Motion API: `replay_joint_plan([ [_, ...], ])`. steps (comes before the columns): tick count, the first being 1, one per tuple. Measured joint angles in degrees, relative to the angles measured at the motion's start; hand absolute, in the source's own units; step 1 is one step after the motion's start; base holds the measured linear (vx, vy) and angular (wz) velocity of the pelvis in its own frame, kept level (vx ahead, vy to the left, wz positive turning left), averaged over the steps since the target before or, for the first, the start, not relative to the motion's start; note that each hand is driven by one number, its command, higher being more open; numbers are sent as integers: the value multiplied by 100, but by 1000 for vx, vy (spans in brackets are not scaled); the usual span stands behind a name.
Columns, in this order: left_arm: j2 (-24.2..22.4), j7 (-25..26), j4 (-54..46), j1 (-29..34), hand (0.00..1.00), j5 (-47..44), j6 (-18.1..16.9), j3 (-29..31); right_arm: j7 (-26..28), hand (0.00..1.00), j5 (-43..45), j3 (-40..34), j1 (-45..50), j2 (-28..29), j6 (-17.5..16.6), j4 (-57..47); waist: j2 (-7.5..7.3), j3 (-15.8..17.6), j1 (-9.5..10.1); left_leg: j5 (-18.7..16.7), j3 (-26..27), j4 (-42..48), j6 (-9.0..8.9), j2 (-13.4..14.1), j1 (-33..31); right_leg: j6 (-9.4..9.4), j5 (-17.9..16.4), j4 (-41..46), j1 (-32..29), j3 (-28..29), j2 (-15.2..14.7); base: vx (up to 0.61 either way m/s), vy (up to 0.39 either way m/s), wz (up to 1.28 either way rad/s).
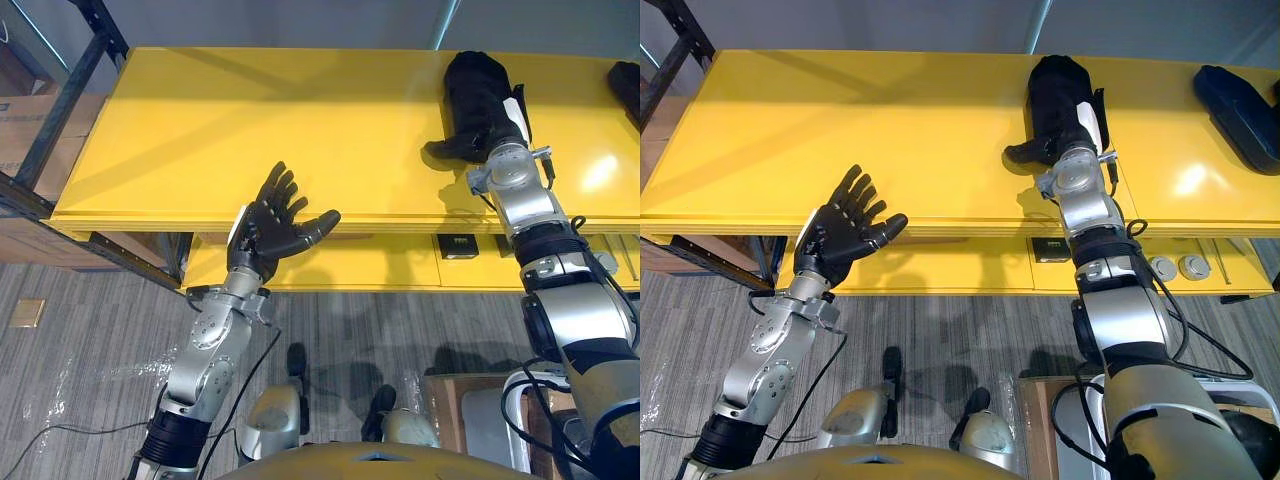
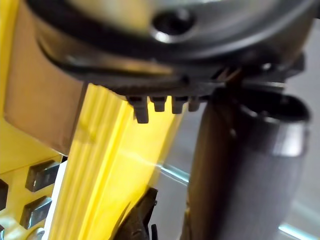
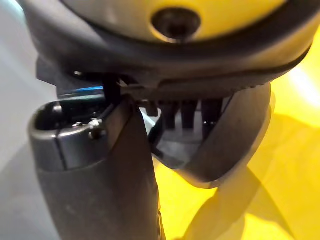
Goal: Walk over and take three plastic housings, then place them on the shelf
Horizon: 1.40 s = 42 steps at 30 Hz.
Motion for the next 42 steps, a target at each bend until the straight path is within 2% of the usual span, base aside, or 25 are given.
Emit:
replay_joint_plan([
  [6, 1, -38, 0, 263, 100, 2, 30, -5, 304, 100, -1, -1, -4, -6, 30, -60, 25, -11, -5, -19, 7, -1, -15, 1, 117, 16, 12, -96, 160, -2, 22, 1, -2, 1],
  [15, 9, -110, 0, 413, 100, 7, 120, 1, 722, 100, -65, 0, 341, -288, 308, -661, 108, -51, -4, -49, 46, -8, -52, 62, 207, 12, 15, -197, 270, 45, 107, 5, -8, -2],
  [21, 7, -122, 0, 627, 100, 6, 122, 27, 757, 100, -321, -33, 1059, -468, 308, -1469, 228, -210, -61, -21, 101, -10, -21, 55, 242, 13, 16, -206, 282, 64, 93, 43, -11, -4],
  [25, -2, -124, 0, 704, 100, 6, 124, 59, 597, 100, -340, -282, 1540, -491, 277, -2493, 260, -261, -167, -28, 138, -29, -28, 61, 255, 16, 16, -208, 281, 72, 91, -4, 1, -3],
  [27, -5, -137, 0, 787, 100, 6, 126, 55, 443, 100, -340, -390, 1761, -491, 158, -2823, 242, -346, -178, -69, 174, -30, -72, 61, 258, 24, 22, -231, 274, 81, 90, 1, 8, -8],
  [32, -6, -121, 0, 925, 100, 9, 133, 55, -54, 100, -488, -651, 2376, -491, -386, -3666, 218, -498, -206, -101, 220, -31, -71, 62, 242, 68, 53, -332, 270, 128, 104, 15, 4, -5],
  [37, -6, -57, -1, 935, 100, 16, 140, 56, -339, 100, -520, -729, 2609, -490, -872, -3898, 201, -555, -215, -103, 242, -31, -66, 53, 204, 85, 105, -416, 261, 136, 110, 14, 6, -2],
  [41, -6, 6, -19, 1075, 100, 16, 118, 57, -938, 100, -451, -885, 3062, -305, -1225, -4209, 128, -691, -196, -106, 244, -31, -56, 51, 180, 84, 115, -480, 262, 141, 119, 51, -3, 0],
  [42, -6, 9, -20, 1079, 100, 14, 118, 57, -952, 100, -423, -921, 3102, -288, -1257, -4254, 126, -693, -195, -105, 244, -31, -54, 50, 181, 84, 115, -480, 262, 142, 119, 51, -3, 0],
])
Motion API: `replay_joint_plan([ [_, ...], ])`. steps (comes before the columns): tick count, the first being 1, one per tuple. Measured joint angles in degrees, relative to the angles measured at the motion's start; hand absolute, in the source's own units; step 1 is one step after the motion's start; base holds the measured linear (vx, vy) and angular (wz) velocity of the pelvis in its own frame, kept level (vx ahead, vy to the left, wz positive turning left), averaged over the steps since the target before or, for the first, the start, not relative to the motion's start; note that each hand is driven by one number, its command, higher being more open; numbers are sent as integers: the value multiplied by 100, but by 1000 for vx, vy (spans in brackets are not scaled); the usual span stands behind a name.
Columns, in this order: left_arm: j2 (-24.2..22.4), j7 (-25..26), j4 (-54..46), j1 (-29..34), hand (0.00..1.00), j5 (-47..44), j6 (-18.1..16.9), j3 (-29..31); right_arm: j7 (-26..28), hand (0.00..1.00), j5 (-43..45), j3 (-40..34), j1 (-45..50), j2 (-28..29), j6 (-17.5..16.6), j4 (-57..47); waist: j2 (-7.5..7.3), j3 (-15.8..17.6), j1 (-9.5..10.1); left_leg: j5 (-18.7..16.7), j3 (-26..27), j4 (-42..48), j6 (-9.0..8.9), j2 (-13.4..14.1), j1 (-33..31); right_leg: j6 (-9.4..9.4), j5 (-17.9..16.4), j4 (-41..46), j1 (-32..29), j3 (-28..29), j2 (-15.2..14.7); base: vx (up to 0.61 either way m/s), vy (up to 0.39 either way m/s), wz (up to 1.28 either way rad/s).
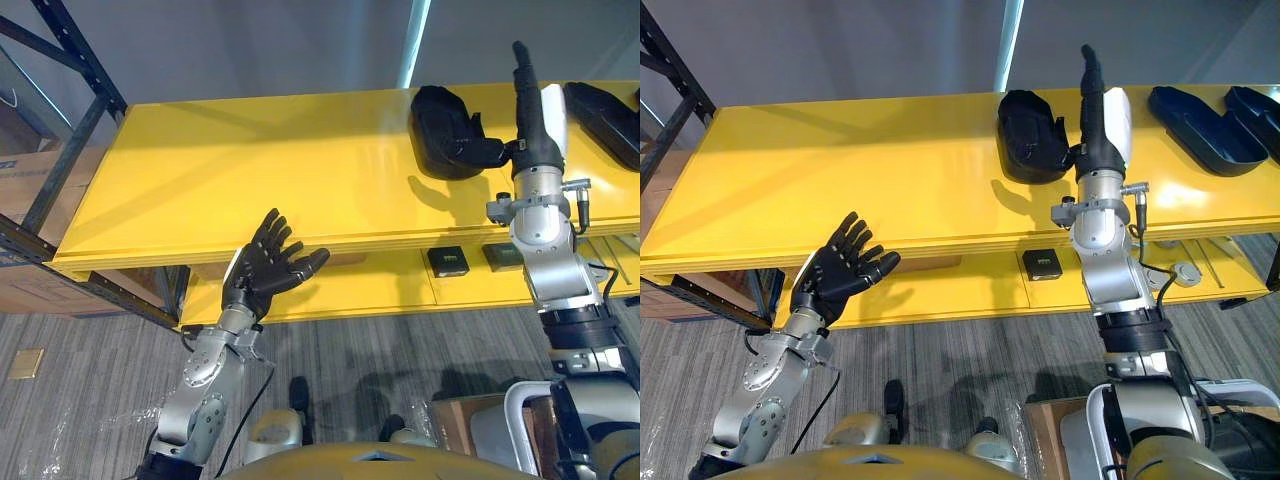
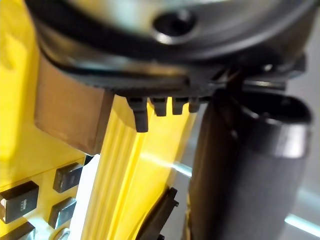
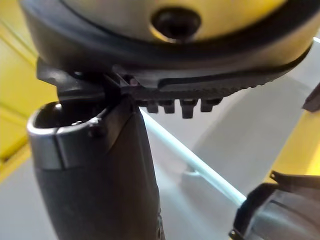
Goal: Walk over and take three plastic housings, then place them on the shelf
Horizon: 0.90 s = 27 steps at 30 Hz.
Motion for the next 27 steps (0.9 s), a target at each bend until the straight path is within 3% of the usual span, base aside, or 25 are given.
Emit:
replay_joint_plan([
  [5, -168, -50, -127, 196, 100, -18, -26, 196, 220, 100, 1147, -775, 1649, 945, -962, -1237, -44, -36, -77, -36, 80, 0, 7, -2, 13, -2, -2, -16, -27, 75, -3, 43, 1, -6],
  [9, -394, -205, -250, 460, 100, -251, -146, 396, 604, 100, 1390, -894, 2939, 1712, -1175, -1441, -107, -169, -287, -125, 286, -1, -21, 13, 56, -1, -2, -10, -103, 270, -12, 37, 13, -29],
  [11, -545, -300, -250, 484, 100, -410, -162, 388, 851, 100, 2109, -941, 3716, 2185, -1238, -1444, -121, -237, -382, -234, 508, -2, -57, 34, 182, 0, -4, -9, -114, 482, -12, 31, 24, -46],
  [13, -628, -325, -249, 499, 100, -532, -223, 354, 923, 100, 2466, -936, 4159, 2520, -1267, -1456, -132, -280, -484, -280, 662, -1, -63, 51, 238, 1, -5, -5, -151, 643, -5, 14, 20, -49],
  [15, -706, -302, -249, 507, 100, -744, -385, 200, 827, 100, 2727, -932, 4774, 3016, -1522, -1602, -124, -333, -648, -341, 993, -1, -74, 91, 286, 0, 13, -3, -302, 977, 22, 15, 21, -73],
  [20, -709, -316, -139, 399, 100, -927, -743, -239, 648, 100, 2712, -1135, 5287, 3111, -1900, -1669, -225, -525, -1007, -540, 1940, 8, -196, 215, 505, 34, 144, -98, -614, 1872, 190, 10, 6, -97],
  [27, -527, -464, 515, -337, 100, -961, -975, -835, 968, 100, 2662, -1501, 5761, 3033, -1988, -1765, -235, -664, -1602, -906, 2880, 471, -387, 520, 545, -55, 337, -131, -973, 2791, 465, 48, -42, -83],
])
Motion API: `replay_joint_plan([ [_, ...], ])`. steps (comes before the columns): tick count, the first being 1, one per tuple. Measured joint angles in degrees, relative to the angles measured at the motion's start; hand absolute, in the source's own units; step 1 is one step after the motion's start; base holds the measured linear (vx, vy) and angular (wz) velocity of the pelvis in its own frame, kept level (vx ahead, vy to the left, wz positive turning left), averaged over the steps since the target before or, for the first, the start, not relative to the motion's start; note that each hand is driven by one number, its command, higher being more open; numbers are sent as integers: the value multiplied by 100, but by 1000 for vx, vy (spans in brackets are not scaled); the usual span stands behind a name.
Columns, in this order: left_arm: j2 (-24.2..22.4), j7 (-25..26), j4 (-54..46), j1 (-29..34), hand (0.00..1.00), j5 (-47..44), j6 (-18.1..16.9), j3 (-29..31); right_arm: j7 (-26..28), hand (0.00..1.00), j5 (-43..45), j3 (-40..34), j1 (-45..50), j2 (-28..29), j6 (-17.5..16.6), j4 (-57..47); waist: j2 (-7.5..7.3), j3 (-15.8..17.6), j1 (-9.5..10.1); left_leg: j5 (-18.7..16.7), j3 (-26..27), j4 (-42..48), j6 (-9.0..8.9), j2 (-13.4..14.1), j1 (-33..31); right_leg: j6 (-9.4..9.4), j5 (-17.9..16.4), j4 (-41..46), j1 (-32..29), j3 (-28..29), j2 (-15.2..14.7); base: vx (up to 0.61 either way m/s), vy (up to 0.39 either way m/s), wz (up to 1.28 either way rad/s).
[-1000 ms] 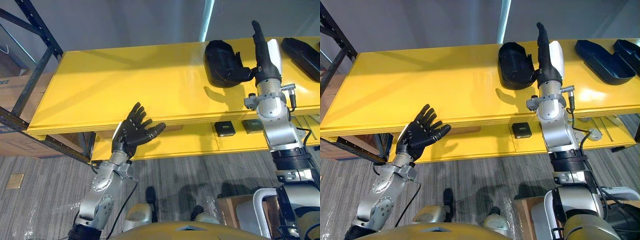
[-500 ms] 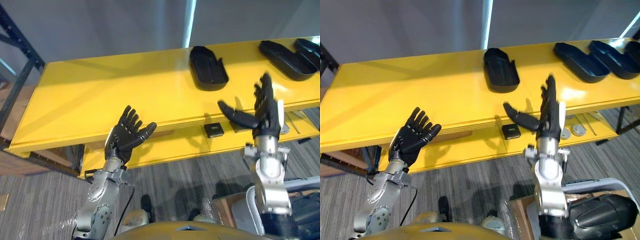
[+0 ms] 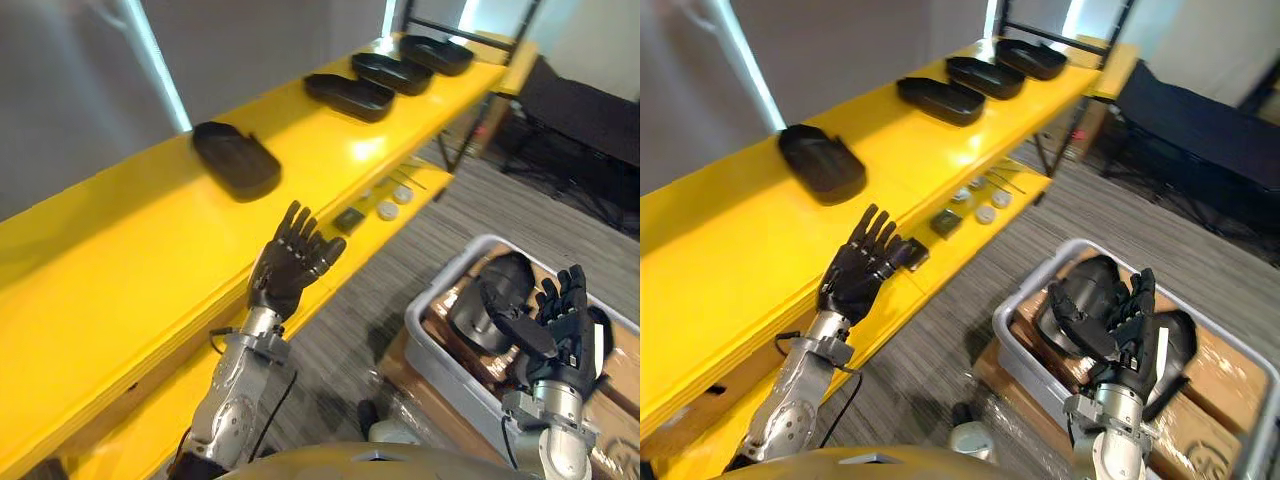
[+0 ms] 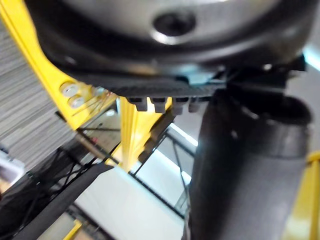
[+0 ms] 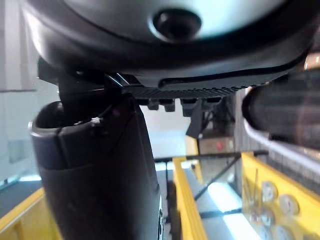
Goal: Walk over and take three plastic housings, then place them on the shelf
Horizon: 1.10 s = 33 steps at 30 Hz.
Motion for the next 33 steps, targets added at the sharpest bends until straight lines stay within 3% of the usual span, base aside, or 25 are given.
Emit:
replay_joint_plan([
  [2, 1, -128, 5, -314, 100, 0, -47, -215, -104, 100, 23, -133, 4, 0, -136, 8, 57, 48, -135, -151, 66, 331, -26, 160, -251, -11, 38, -6, -170, 76, 72, 6, -91, -25],
  [5, -12, -206, 5, -731, 100, 5, -159, -373, -296, 100, -23, -74, -478, -114, -263, 9, 185, 248, -127, -281, -69, 736, 29, 269, -656, -5, 122, -4, -431, 76, 131, -39, -106, -4],
  [6, -32, -201, 3, -813, 100, 5, -191, -340, -402, 100, -122, 63, -787, -301, -256, 11, 234, 385, -53, -397, -579, 982, 135, 294, -818, -46, 165, -9, -486, 141, 178, -63, -96, -10],
  [7, -35, -200, 3, -814, 100, 5, -203, -329, -428, 100, -194, 127, -874, -370, -249, 11, 260, 415, -16, -442, -799, 1034, 147, 294, -858, -61, 181, -13, -501, 180, 196, -70, -75, -38],
  [8, -33, -197, 1, -780, 100, 4, -215, -294, -452, 100, -348, 316, -1113, -598, -243, 12, 354, 484, 112, -629, -1392, 1169, 97, 283, -956, -42, 227, -59, -526, 349, 271, -84, -1, -73],
  [9, -9, -187, -8, -615, 100, 8, -214, -233, -437, 100, -485, 641, -1522, -908, -205, 30, 459, 551, 322, -930, -2028, 1399, 67, 126, -1072, -2, 282, -173, -525, 628, 312, -119, 32, -99],
  [11, -16, -171, -59, -318, 100, 33, -211, -162, -382, 100, -486, 911, -1832, -1084, -128, 107, 519, 546, 527, -1154, -2587, 1583, 141, -83, -1129, 52, 325, -224, -524, 833, 349, -79, 77, -73],
  [15, -23, -235, -229, 239, 100, 50, -166, 53, -324, 100, -416, 1070, -1863, -1098, -67, 533, 536, 555, 703, -1342, -2642, 1891, 162, -111, -1147, 37, 355, -276, -411, 847, 313, -15, 67, -7],
  [18, -12, -476, -259, 335, 100, -155, -149, 164, -323, 100, -161, 1024, -1581, -864, -63, 1155, 537, 554, 696, -1414, -2735, 1984, 242, -165, -1153, 21, 312, -163, -405, 807, 271, 24, 74, 6],
  [21, -17, -898, -414, 341, 100, -568, -88, 111, -163, 100, 23, 918, -1063, -539, -67, 1723, 558, 590, 685, -1494, -2977, 2162, 328, -214, -1067, 132, 142, 562, -647, 903, 332, 7, 91, -30],
  [24, -5, -1159, -564, 311, 100, -880, 85, 98, 127, 100, 197, 831, -617, -235, -344, 1656, 374, 840, 651, -1653, -2666, 2206, 398, -329, -478, 202, -26, 1180, -601, 864, 303, -124, 120, -84],
  [25, 14, -1135, -557, 252, 100, -888, 135, 99, 249, 100, 429, 850, -573, -152, -403, 1457, 248, 918, 649, -1687, -2456, 2191, 494, -410, -347, 187, 44, 1259, -639, 577, 193, -350, 79, -98],
  [26, -27, -1076, -529, 167, 100, -888, 242, 93, 349, 100, 588, 916, -614, -135, -562, 1334, 250, 920, 641, -1661, -2225, 2138, 664, -411, -359, 249, 221, 1068, -676, 306, 63, -349, 61, -94],
  [27, -24, -1064, -490, 108, 100, -887, 261, 94, 367, 100, 681, 985, -669, -156, -617, 1279, 232, 919, 655, -1623, -2110, 2102, 715, -414, -386, 85, 97, 1376, -803, -23, -42, -297, 57, -65],
  [28, -25, -1048, -447, 75, 100, -889, 282, 114, 390, 100, 696, 1074, -815, -189, -692, 1268, 246, 909, 662, -1540, -2019, 2062, 779, -412, -483, -264, -152, 2087, -1028, -458, -246, -289, 75, -51],
  [30, -28, -1090, -387, 95, 100, -927, 483, 205, 299, 100, 618, 1423, -1285, -252, -803, 1433, 351, 890, 749, -1194, -1920, 1716, 883, -326, -653, -663, -667, 3520, -1230, -1087, -885, -281, 42, -35],
  [31, -31, -1134, -325, 102, 100, -927, 503, 199, 242, 100, 602, 1536, -1414, -258, -841, 1564, 389, 866, 781, -1129, -1904, 1671, 861, -260, -715, -711, -710, 3749, -1212, -1182, -1027, -171, -55, -39],
  [33, -8, -1405, -75, 201, 100, -1003, 517, 190, -96, 100, 386, 2050, -1897, -242, -863, 2170, 411, 843, 1109, -893, -1607, 1555, 659, 38, -788, -709, -706, 4156, -900, -1476, -1645, -158, -146, -67],
])
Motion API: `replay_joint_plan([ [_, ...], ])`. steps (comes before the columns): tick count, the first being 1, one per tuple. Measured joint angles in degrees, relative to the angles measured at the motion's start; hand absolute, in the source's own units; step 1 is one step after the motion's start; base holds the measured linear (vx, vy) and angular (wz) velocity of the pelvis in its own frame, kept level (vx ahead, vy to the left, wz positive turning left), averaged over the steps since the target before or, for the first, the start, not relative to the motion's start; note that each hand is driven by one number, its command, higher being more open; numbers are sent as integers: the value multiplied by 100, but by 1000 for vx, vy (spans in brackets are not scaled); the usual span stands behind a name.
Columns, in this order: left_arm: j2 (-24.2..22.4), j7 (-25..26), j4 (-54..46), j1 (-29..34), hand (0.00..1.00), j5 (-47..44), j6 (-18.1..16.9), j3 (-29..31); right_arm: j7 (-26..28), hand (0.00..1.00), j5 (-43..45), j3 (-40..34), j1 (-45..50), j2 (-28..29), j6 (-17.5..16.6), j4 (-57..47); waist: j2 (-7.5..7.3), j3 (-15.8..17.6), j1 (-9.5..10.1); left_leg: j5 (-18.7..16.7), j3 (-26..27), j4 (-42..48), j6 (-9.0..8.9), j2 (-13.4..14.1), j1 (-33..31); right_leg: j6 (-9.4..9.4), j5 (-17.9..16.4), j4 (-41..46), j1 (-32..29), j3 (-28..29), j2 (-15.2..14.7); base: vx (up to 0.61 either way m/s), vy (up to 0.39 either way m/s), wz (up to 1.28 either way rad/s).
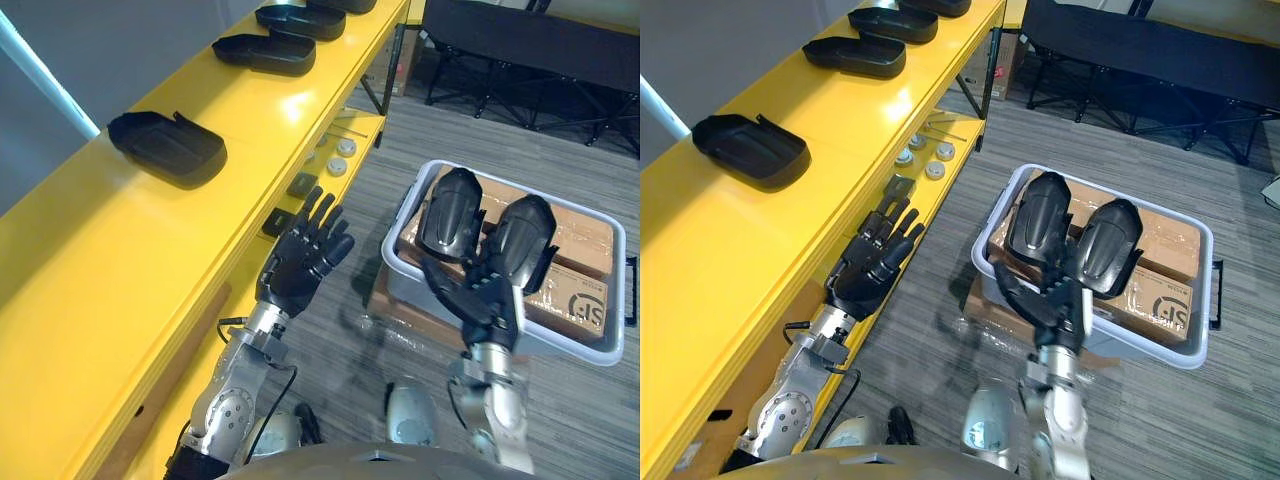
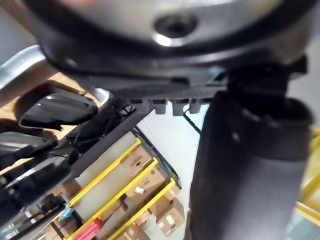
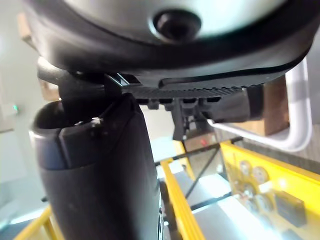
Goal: Walk over and take three plastic housings, then place them on the shelf
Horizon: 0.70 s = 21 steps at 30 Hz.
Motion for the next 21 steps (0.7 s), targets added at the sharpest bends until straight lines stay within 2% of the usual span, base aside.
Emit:
replay_joint_plan([
  [2, 6, -68, 31, 155, 100, -124, -27, 8, -136, 100, -136, 289, -159, 59, 3, 134, -66, -60, 125, 117, 249, 28, -130, 158, -92, 52, 36, -195, 285, -194, -437, -95, -211, -71],
  [3, 11, -95, 31, 196, 100, -130, -34, 12, -150, 100, -214, 354, -192, 68, 3, 142, -92, -114, 130, 138, 316, 95, -160, 224, -203, 85, 56, -318, 336, -236, -507, -72, -310, -78],
  [4, 41, -125, 35, 177, 100, -140, -38, 4, -151, 100, -222, 428, -234, 74, 11, 144, -131, -178, 120, 160, 414, 340, -201, 419, -441, 275, 171, -719, 473, -314, -539, -72, -406, -75],
  [5, 68, -128, 48, 121, 100, -305, -39, -13, -180, 100, -343, 428, -283, 84, 89, 143, -201, -226, 87, 186, 477, 575, -242, 639, -670, 709, 356, -1345, 652, -451, -428, -82, -449, -73],
  [6, 70, -130, 81, 91, 100, -355, -43, -16, -195, 100, -413, 418, -294, 83, 147, 143, -253, -256, 70, 210, 503, 662, -282, 722, -752, 905, 433, -1714, 746, -544, -355, -103, -519, -72],
  [7, 87, -124, 231, 5, 100, -439, -53, -53, -179, 100, -440, 401, -243, 68, 299, 127, -419, -343, 31, 293, 587, 756, -423, 851, -827, 1307, 443, -2427, 1064, -844, -196, -118, -540, -63],
  [8, 45, -108, 451, -96, 100, -495, -23, -187, -169, 100, -440, 314, -144, -42, 475, 114, -357, -389, -33, 398, 501, 754, -581, 995, -851, 1427, 52, -2567, 1144, -1049, -12, -112, -533, -46],
  [9, 12, -103, 518, -97, 100, -508, -1, -295, -170, 100, -442, 241, -42, -125, 545, 114, -300, -420, -141, 476, 434, 718, -666, 1095, -864, 1395, -97, -2568, 1175, -1119, 97, -80, -462, -15],
  [10, -55, -102, 561, -64, 100, -548, 95, -590, -169, 100, -463, 25, 234, -300, 619, 114, -168, -484, -275, 645, 305, 577, -708, 1272, -839, 1239, -274, -2570, 1216, -1218, 328, -46, -363, -6],
  [11, -88, -121, 557, -48, 100, -547, 171, -926, -185, 100, -500, -284, 548, -447, 643, 114, -51, -543, -310, 836, 211, 358, -688, 1356, -730, 1155, -321, -2569, 1215, -1219, 496, -34, -358, -22],
  [12, -98, -149, 552, -44, 100, -547, 209, -1033, -186, 100, -500, -413, 672, -506, 648, 113, -40, -553, -311, 907, 199, 213, -688, 1349, -612, 1088, -358, -2569, 1211, -1157, 536, -28, -236, -54],
  [13, -130, -190, 547, -29, 100, -545, 218, -1128, -185, 100, -488, -561, 766, -611, 648, 112, -25, -563, -312, 912, 118, 51, -710, 1298, -458, 1030, -395, -2597, 1172, -999, 571, -37, -165, -104],
  [14, -138, -193, 477, -13, 100, -541, 206, -1168, -191, 100, -511, -712, 766, -722, 647, 56, -43, -576, -303, 784, -115, -33, -780, 1123, -348, 981, -474, -2734, 1033, -817, 602, -42, -104, -117],
  [17, -133, -133, 480, 11, 100, -533, 194, -1145, -302, 100, -604, -790, 749, -758, 643, -16, -12, -576, -319, 510, -573, -25, -688, 937, -405, 994, -438, -2641, 724, -501, 651, -56, -26, -62],
  [18, -130, -131, 479, 114, 100, -545, 193, -1084, -442, 100, -628, -758, 706, -747, 678, -15, -22, -571, -279, 328, -828, -30, -823, 785, -405, 1053, -391, -2618, 664, -395, 594, -65, 77, -26],
  [19, -121, -132, 479, 174, 100, -545, 195, -1045, -500, 100, -630, -760, 662, -709, 698, -15, -41, -568, -259, 315, -860, -42, -847, 705, -401, 1087, -354, -2627, 654, -363, 543, -69, 154, -15],
  [21, -45, -202, 480, 359, 100, -521, 198, -834, -713, 100, -618, -766, 247, -616, 804, 68, -152, -544, -229, 370, -847, -144, -939, 376, -498, 1219, -163, -2692, 447, -222, 262, -87, 189, 0],
])
